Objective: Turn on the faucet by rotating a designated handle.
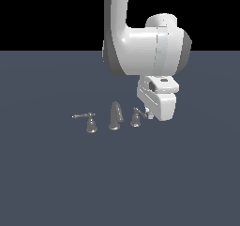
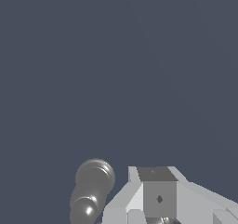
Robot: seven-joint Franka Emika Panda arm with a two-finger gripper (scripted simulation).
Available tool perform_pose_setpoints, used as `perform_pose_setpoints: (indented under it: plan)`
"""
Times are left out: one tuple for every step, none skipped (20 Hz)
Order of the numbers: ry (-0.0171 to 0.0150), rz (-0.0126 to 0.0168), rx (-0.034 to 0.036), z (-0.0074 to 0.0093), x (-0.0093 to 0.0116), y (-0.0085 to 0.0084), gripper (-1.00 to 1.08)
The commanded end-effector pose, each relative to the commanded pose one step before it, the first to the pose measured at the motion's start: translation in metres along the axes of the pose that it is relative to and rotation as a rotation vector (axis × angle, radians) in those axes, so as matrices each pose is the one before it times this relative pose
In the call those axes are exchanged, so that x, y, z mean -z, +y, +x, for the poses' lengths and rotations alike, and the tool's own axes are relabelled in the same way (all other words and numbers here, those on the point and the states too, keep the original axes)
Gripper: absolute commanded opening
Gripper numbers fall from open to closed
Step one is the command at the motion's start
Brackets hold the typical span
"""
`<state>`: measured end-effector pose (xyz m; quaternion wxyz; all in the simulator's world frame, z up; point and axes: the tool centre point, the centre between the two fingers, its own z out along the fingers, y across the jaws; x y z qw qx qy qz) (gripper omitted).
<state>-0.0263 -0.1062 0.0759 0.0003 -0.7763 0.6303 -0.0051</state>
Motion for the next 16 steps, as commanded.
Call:
perform_pose_setpoints:
  plan:
    - [-0.00675,-0.00329,0.0213,-0.02108,0.00062,0.00271,-1.0]
    - [-0.00025,-0.00105,-0.00051,-0.0031,0.00007,0.00246,-1.0]
    - [-0.00026,-0.00105,-0.00051,-0.00313,0.00008,0.00247,-1.0]
    - [-0.00026,-0.00105,-0.00051,-0.00315,0.00008,0.00247,-1.0]
    - [0.0,0.0,0.0,0.0,0.0,0.0,-1.0]
    - [0.00682,0.00083,-0.02988,0.01975,-0.0007,0.00295,-1.0]
    - [-0.00074,-0.00013,0.00323,-0.00674,0.0001,-0.00184,-1.0]
    - [-0.00074,-0.00013,0.00322,-0.00675,0.0001,-0.00185,-1.0]
    - [-0.00074,-0.00013,0.00322,-0.00676,0.00011,-0.00185,-1.0]
    - [-0.00074,-0.00013,0.00322,-0.00677,0.00011,-0.00186,-1.0]
    - [-0.00075,-0.00012,0.00322,-0.00678,0.00011,-0.00187,-1.0]
    - [-0.00075,-0.00012,0.00322,-0.00679,0.00011,-0.00188,-1.0]
    - [-0.00075,-0.00012,0.00322,-0.00679,0.00011,-0.0019,-1.0]
    - [-0.00077,-0.00012,0.00329,-0.00683,0.00011,-0.00192,-1.0]
    - [-0.00076,-0.00011,0.00322,-0.0068,0.00011,-0.00194,-1.0]
    - [0.0,0.0,0.0,0.0,0.0,0.0,-1.0]
